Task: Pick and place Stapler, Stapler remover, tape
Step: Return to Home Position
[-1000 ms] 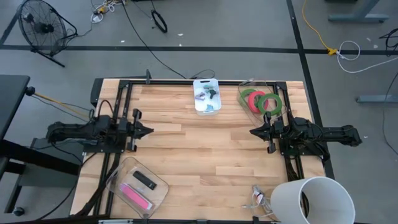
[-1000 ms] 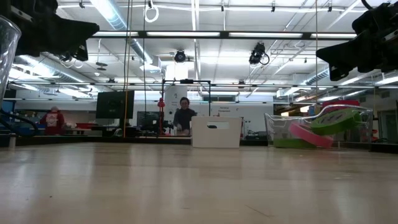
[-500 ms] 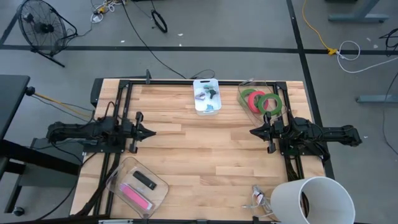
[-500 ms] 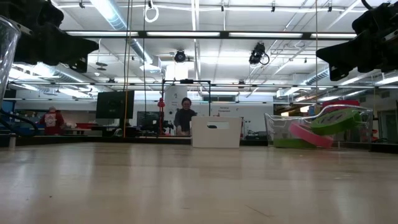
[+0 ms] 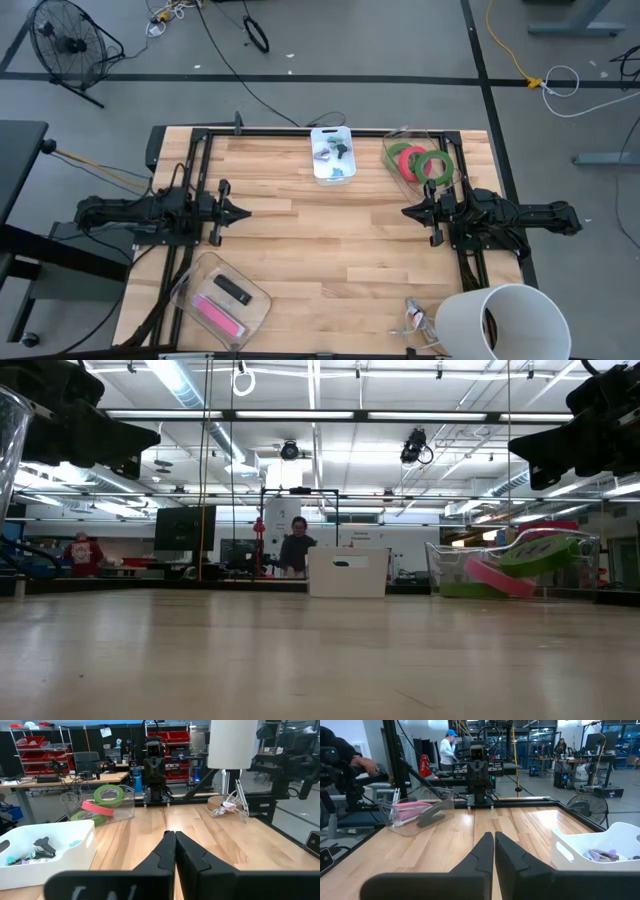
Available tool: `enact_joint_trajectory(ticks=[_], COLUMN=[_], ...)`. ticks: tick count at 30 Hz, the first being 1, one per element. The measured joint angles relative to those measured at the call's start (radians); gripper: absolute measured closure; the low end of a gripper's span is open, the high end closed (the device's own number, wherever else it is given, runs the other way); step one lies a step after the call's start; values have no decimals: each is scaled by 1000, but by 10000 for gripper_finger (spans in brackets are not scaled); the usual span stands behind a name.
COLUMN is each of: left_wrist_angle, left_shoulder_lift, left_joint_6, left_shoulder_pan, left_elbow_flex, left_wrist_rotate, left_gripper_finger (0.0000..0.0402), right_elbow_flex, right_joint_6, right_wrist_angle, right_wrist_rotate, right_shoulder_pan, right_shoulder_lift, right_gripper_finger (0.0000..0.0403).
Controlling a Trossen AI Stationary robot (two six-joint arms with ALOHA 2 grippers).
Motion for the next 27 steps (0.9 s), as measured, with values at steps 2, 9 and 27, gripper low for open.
enact_joint_trajectory(ticks=[2, 9, 27], left_wrist_angle=[8, 18, 25], left_shoulder_lift=[4, 4, 4], left_joint_6=[-1, -1, -1], left_shoulder_pan=[0, 0, 0], left_elbow_flex=[-1, -1, -1], left_wrist_rotate=[1, 2, 1], left_gripper_finger=[384, 381, 383], right_elbow_flex=[0, 0, 0], right_joint_6=[0, 0, 0], right_wrist_angle=[0, 0, 0], right_wrist_rotate=[0, 0, 0], right_shoulder_pan=[0, 0, 0], right_shoulder_lift=[0, 0, 0], right_gripper_finger=[383, 383, 383])
